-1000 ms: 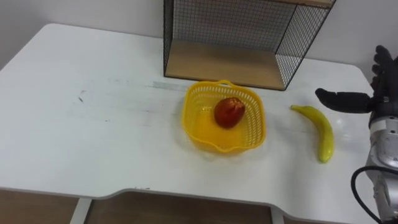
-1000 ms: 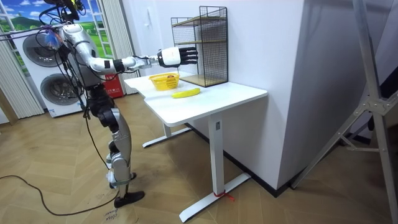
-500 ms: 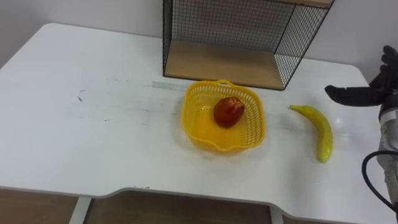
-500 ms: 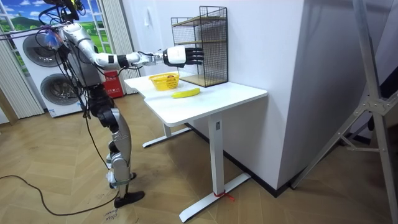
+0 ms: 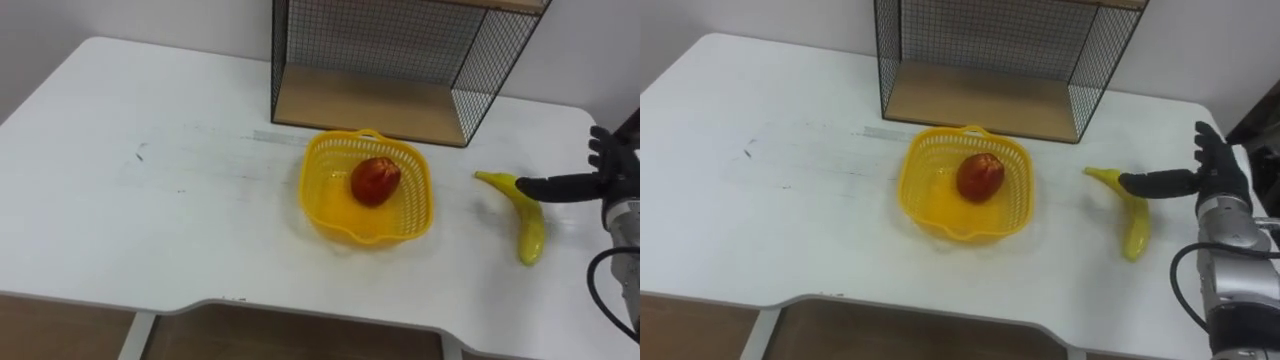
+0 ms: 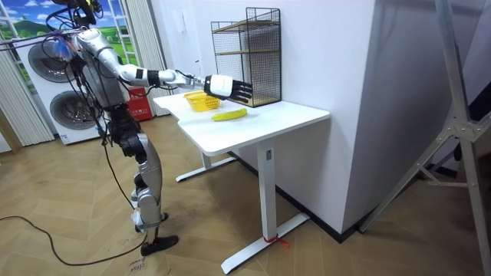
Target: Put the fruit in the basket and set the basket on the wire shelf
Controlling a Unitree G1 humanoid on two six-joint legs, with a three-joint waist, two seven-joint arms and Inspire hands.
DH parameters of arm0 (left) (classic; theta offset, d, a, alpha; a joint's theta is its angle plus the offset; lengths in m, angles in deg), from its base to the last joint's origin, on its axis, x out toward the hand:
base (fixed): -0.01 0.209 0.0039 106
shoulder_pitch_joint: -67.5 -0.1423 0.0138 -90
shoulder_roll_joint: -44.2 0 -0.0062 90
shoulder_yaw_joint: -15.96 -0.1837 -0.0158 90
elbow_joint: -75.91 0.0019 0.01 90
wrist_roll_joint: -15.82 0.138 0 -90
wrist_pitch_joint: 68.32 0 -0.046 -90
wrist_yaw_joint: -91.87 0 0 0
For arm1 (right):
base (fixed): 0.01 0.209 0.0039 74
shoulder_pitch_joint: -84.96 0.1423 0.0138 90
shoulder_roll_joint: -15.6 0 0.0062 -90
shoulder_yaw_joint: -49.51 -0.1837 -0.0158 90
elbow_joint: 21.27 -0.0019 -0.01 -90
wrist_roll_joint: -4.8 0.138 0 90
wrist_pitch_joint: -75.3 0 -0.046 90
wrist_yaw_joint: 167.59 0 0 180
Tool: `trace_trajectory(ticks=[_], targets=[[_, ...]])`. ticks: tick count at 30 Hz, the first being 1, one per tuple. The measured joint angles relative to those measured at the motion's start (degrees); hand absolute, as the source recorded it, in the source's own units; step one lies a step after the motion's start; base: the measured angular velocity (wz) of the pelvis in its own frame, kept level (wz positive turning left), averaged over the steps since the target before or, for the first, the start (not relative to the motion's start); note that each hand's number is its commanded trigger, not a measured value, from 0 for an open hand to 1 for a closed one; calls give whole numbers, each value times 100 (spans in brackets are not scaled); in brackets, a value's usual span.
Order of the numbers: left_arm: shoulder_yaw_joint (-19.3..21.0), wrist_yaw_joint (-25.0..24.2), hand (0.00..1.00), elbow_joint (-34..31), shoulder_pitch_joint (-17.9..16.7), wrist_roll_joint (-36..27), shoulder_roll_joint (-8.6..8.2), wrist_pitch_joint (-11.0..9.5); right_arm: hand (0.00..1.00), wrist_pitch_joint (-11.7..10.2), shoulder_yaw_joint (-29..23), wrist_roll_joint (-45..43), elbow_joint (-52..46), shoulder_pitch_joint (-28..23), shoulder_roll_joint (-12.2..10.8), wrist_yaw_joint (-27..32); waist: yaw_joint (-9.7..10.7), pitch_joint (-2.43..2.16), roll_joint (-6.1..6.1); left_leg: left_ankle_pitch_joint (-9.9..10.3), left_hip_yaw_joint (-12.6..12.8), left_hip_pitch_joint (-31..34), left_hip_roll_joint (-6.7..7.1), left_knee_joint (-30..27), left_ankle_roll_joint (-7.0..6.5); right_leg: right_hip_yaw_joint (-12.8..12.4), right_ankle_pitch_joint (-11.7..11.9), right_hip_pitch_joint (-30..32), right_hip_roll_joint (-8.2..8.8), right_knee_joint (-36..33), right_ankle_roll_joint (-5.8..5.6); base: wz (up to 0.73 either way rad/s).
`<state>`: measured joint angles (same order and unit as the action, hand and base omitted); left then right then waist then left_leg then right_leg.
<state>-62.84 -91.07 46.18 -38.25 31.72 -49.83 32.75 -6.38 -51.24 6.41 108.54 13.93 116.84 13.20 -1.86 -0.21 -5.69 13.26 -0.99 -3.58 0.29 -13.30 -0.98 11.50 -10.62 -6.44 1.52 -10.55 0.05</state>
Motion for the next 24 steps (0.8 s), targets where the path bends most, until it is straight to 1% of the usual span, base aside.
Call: trace_trajectory(ticks=[5,7,15,19,20,24], targets=[[141,-1,0,-1,16,4,3,15,0,21,1,-47,80,0,4,-332,-15,-3,0,-2,5,-1,7,-34,-3,-9,0,-4,8,-10,0,0],[165,-1,0,-1,16,4,3,34,0,62,9,-91,96,0,4,-362,-19,-6,6,-2,3,-2,8,-33,-4,-7,0,-8,8,-14,0,0],[209,-1,0,-53,28,-7,4,57,0,69,35,-197,313,17,20,-602,-55,-8,9,-2,2,-3,8,-34,-4,-31,0,-12,6,-12,0,0],[203,0,0,-95,76,-22,8,51,0,140,61,-206,685,32,20,-786,-135,3,-6,-2,-1,-6,8,-30,-4,-32,0,-13,5,-14,0,0],[205,0,0,-111,73,-55,9,50,0,189,72,-213,722,32,20,-817,-145,8,-11,-2,-1,-5,8,-28,-5,-32,0,-11,4,-14,0,0],[205,0,0,-123,60,-56,21,50,0,248,78,-243,747,31,21,-955,-149,28,-52,-2,-4,-2,8,-30,-4,-30,0,-15,3,-7,0,0]])
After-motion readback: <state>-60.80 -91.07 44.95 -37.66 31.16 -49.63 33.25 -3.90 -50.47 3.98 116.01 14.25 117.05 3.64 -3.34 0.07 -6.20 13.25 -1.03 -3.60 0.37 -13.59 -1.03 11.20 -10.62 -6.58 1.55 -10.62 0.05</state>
